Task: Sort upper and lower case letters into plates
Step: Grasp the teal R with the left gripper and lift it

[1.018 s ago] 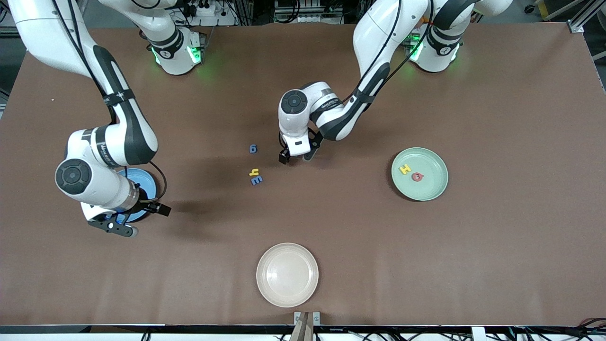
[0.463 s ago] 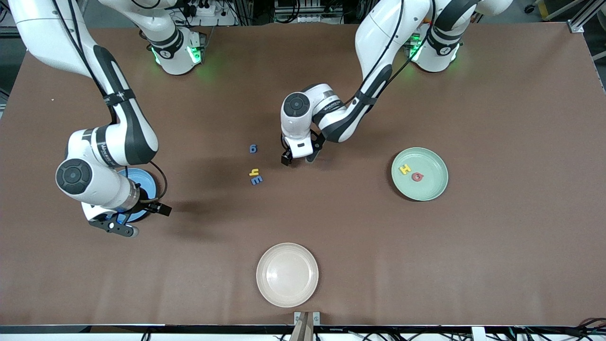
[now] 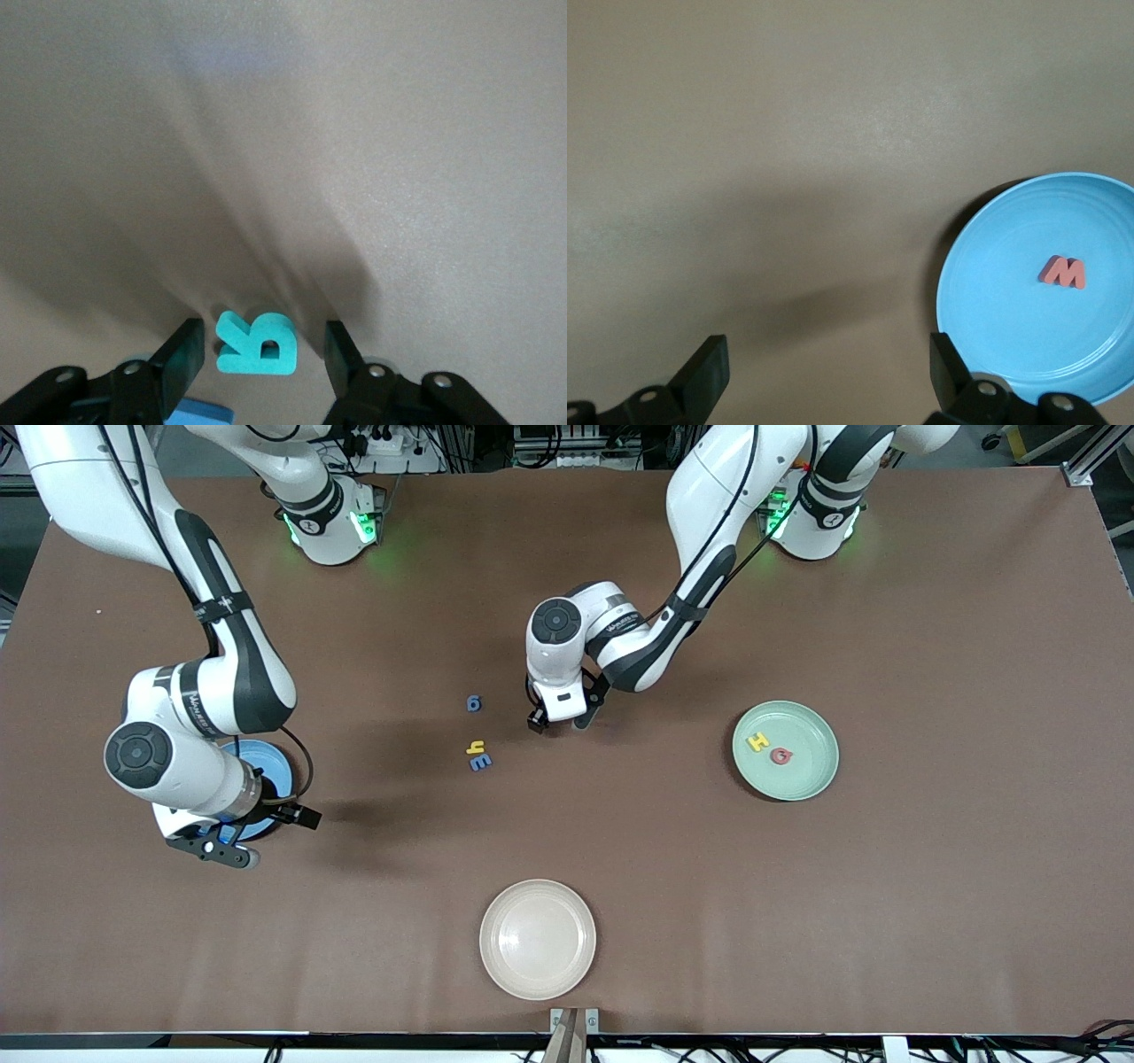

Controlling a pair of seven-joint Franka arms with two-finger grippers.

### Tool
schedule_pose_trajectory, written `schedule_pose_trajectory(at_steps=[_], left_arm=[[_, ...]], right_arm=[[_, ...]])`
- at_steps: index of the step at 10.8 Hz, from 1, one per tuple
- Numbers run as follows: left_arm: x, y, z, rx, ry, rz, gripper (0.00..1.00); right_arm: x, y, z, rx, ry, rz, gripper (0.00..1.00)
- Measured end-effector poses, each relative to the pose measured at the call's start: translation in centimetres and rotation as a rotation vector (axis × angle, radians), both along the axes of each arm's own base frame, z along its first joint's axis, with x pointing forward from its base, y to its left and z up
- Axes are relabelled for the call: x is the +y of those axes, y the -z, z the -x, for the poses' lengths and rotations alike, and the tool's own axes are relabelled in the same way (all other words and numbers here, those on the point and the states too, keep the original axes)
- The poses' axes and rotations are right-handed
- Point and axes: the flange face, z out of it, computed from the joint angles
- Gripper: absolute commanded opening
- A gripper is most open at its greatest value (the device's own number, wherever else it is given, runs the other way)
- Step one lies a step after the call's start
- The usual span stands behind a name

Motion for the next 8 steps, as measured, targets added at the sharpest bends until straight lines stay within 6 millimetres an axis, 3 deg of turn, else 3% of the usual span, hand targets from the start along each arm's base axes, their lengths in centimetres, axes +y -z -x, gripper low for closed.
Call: schedule_pose_trajectory(at_steps=[4, 8], left_arm=[[-0.3, -0.6, 0.2, 0.0, 0.004, 0.007, 0.01], [0.5, -0.7, -0.8, 0.019, 0.019, -0.009, 0.0]], right_arm=[[0.5, -0.1, 0.0, -0.002, -0.007, -0.004, 1.0], [1.2, -0.3, 0.0, -0.004, -0.017, -0.01, 1.0]])
